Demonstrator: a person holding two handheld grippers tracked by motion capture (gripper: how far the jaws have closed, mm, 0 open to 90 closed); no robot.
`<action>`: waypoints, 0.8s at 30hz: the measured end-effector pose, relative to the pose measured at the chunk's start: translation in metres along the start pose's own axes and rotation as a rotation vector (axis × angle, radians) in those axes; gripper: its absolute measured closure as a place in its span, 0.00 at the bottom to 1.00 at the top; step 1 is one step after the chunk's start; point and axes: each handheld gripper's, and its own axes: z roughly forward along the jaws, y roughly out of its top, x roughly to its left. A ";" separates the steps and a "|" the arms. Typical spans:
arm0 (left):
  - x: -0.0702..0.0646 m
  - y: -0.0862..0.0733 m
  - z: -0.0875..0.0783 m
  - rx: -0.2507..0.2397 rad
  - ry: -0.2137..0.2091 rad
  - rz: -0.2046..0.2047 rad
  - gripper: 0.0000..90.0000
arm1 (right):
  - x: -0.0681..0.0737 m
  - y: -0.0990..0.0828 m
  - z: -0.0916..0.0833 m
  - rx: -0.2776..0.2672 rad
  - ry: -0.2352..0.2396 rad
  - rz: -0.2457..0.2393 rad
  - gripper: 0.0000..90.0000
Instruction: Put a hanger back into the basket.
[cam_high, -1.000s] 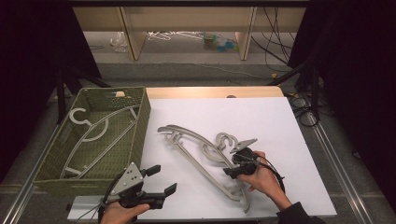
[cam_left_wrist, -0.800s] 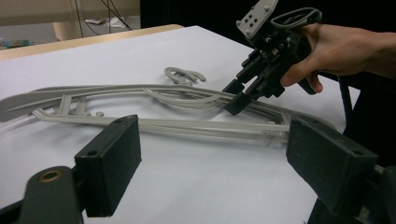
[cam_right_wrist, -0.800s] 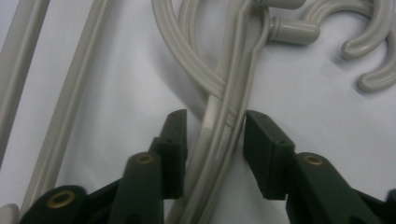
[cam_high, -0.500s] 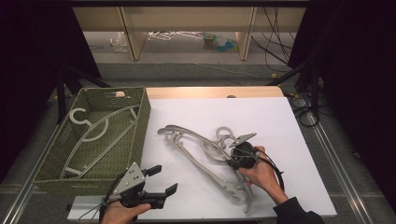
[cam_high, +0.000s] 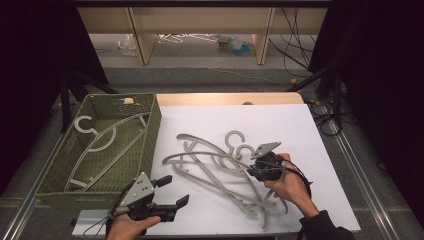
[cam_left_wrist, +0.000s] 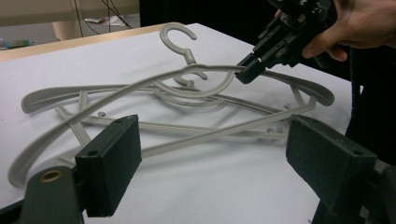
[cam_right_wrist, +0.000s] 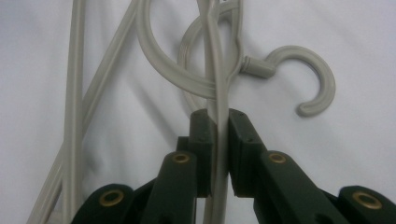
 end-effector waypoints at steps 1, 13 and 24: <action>0.001 0.001 0.002 0.002 -0.005 0.001 0.20 | 0.000 -0.001 -0.001 -0.001 0.003 -0.007 0.91; 0.016 0.015 0.026 0.077 0.009 0.040 0.21 | 0.005 -0.008 -0.012 -0.024 0.030 -0.046 0.91; 0.025 0.033 0.074 0.159 -0.026 0.061 0.22 | 0.012 -0.008 -0.026 -0.048 0.061 -0.108 0.91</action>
